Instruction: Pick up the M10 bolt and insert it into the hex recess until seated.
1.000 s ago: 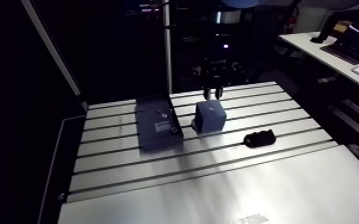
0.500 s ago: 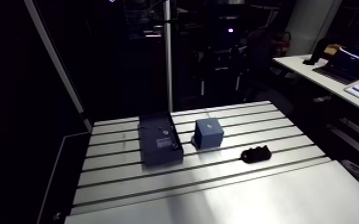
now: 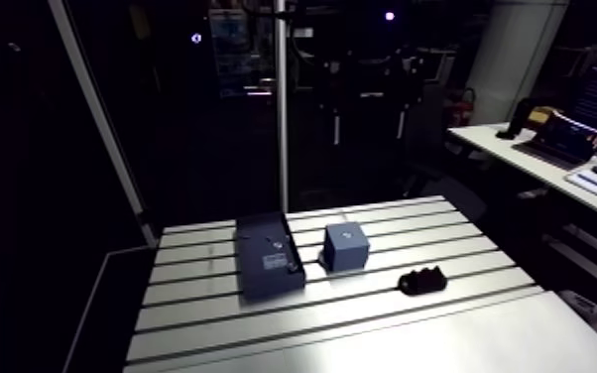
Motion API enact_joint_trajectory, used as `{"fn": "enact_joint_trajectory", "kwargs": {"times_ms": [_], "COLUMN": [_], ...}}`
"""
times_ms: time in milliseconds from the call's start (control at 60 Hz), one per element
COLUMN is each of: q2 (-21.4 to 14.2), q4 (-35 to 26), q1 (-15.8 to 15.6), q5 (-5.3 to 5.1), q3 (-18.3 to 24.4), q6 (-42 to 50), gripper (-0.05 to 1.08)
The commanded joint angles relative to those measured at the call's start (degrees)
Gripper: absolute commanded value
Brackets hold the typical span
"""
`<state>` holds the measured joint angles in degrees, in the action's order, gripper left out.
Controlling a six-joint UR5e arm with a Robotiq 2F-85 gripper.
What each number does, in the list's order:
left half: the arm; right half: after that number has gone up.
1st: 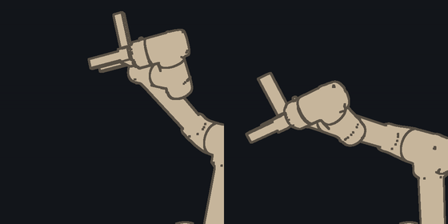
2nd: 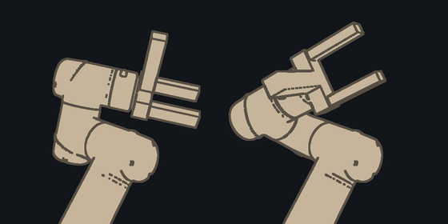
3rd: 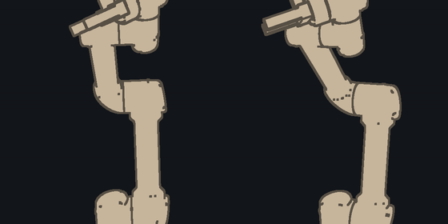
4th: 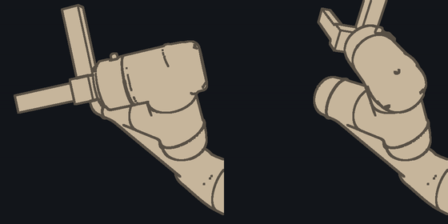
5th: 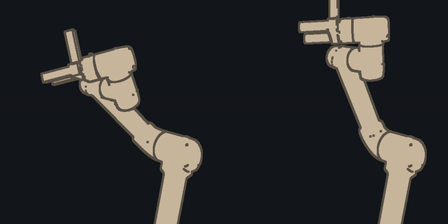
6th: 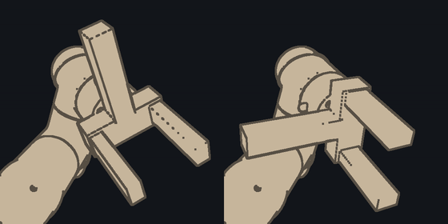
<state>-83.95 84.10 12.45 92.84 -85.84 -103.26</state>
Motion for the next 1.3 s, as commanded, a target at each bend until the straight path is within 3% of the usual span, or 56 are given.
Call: {"fn": "enact_joint_trajectory", "kwargs": {"times_ms": [17, 200, 217, 317, 417, 1300], "q2": [-5.1, -7.5, -7.7, -8.1, -8.1, -6.8], "q4": [-2.2, -1.9, -1.7, -0.6, 0.6, 1.2], "q1": [-3.4, -4.2, -4.2, -4.0, -3.9, -4.1], "q5": [-2.18, -1.77, -1.29, -0.97, 0.25, -0.42], "q3": [1.5, 0.3, -0.2, -0.6, -0.5, -0.8], "q6": [0.0, 0.2, 0.3, 1.3, 1.3, 1.4], "gripper": [0.0, 0.0, 0.0, 0.0, 0.0, 0.0]}}
